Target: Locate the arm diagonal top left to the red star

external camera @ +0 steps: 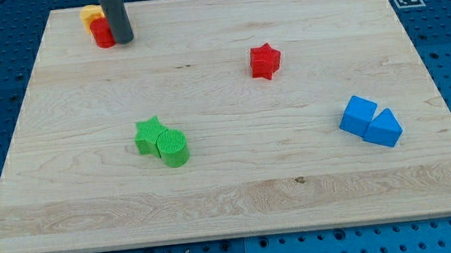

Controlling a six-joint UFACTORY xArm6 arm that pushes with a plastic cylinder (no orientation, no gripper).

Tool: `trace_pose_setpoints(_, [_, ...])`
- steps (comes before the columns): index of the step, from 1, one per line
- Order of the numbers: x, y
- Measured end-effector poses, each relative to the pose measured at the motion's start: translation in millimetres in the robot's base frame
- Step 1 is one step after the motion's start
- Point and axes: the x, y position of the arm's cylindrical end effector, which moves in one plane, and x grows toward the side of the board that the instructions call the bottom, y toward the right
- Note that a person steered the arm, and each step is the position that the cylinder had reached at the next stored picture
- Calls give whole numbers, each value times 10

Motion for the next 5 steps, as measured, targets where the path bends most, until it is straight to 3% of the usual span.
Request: trace_pose_setpoints(5, [208,186])
